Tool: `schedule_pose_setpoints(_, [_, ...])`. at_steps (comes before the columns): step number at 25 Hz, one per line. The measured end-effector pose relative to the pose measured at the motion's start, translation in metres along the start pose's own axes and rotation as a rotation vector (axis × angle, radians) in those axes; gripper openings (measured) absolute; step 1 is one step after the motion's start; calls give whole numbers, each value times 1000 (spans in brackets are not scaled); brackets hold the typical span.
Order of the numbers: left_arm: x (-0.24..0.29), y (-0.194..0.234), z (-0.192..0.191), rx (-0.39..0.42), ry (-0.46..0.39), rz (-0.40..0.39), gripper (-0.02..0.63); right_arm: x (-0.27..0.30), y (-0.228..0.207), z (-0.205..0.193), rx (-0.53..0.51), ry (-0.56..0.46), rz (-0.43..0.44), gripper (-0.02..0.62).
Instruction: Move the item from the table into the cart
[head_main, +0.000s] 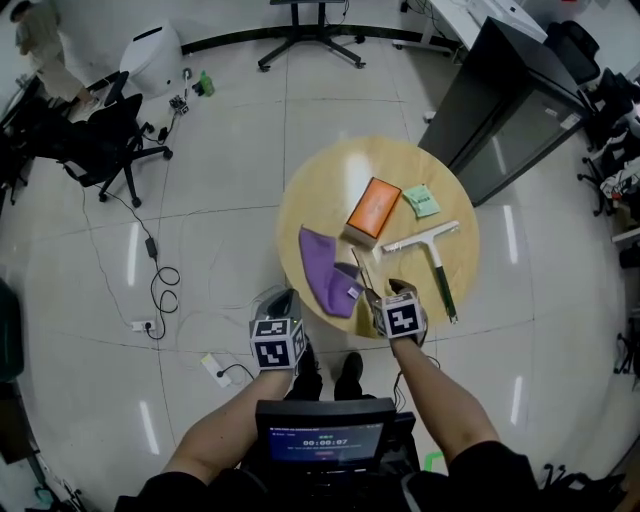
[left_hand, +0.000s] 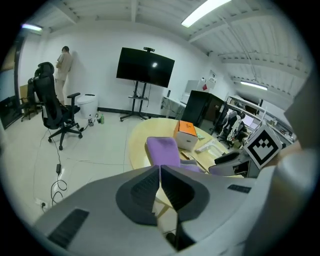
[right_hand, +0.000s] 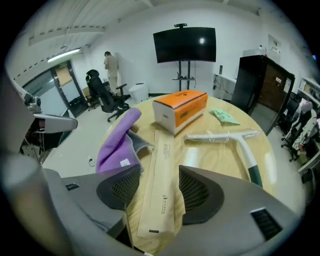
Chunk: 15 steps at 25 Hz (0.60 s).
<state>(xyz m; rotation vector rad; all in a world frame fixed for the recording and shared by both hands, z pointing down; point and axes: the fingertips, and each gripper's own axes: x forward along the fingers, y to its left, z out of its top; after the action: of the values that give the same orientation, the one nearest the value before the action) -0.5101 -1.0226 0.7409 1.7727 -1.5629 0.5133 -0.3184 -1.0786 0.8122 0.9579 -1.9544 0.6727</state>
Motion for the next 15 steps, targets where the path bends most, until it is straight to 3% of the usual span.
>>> schedule_pose_setpoints(4, [11, 9, 0, 13, 18, 3, 17, 27, -9, -9, 10, 64, -1, 247])
schedule_pose_setpoints(10, [20, 6, 9, 19, 7, -5, 17, 38, -2, -10, -62, 110, 43, 237])
schedule_pose_setpoints(15, [23, 2, 15, 26, -3, -15, 17, 39, 1, -10, -70, 111, 74, 143])
